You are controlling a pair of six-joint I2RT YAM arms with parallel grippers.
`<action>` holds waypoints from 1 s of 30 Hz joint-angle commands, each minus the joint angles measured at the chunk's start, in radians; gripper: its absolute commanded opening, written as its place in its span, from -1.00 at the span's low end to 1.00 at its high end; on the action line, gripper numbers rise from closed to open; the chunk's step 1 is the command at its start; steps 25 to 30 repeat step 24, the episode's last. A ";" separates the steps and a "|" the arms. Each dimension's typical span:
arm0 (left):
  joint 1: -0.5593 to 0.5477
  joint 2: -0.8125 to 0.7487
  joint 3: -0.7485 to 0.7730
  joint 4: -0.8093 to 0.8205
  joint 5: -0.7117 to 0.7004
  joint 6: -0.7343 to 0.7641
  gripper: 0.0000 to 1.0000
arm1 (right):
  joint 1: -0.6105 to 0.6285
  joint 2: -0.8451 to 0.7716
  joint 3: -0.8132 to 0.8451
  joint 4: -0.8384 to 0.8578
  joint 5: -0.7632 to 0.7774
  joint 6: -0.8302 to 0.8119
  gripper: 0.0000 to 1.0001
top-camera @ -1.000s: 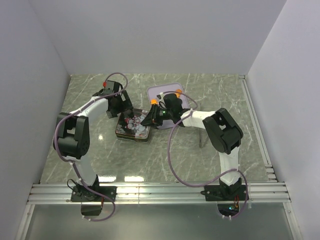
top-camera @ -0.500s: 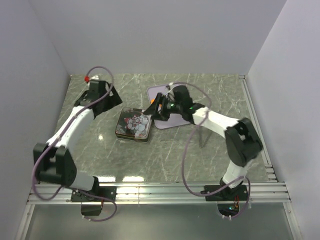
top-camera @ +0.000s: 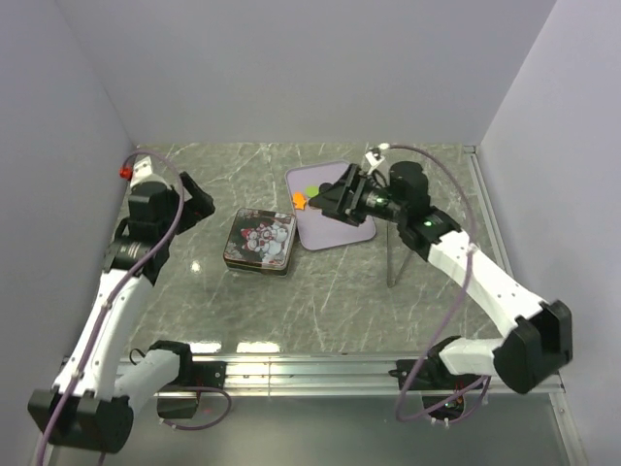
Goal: Pack the cookies
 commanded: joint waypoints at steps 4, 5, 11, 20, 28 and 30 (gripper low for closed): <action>-0.001 -0.166 -0.057 -0.068 0.015 -0.017 0.99 | -0.250 -0.162 0.025 0.134 0.036 0.491 0.61; -0.001 -0.181 -0.073 -0.065 0.019 -0.020 0.99 | -0.275 -0.156 0.026 0.196 0.012 0.543 0.63; -0.001 -0.250 -0.092 -0.088 0.009 -0.004 0.99 | -0.318 -0.116 0.133 0.058 -0.096 0.384 0.66; -0.001 -0.401 -0.205 -0.045 -0.076 -0.007 0.99 | -0.318 -0.360 -0.072 -0.026 0.048 0.246 0.66; -0.001 -0.437 -0.233 -0.016 -0.108 0.010 0.99 | -0.316 -0.372 0.003 -0.185 0.100 0.120 0.66; -0.001 -0.437 -0.233 -0.016 -0.108 0.010 0.99 | -0.316 -0.372 0.003 -0.185 0.100 0.120 0.66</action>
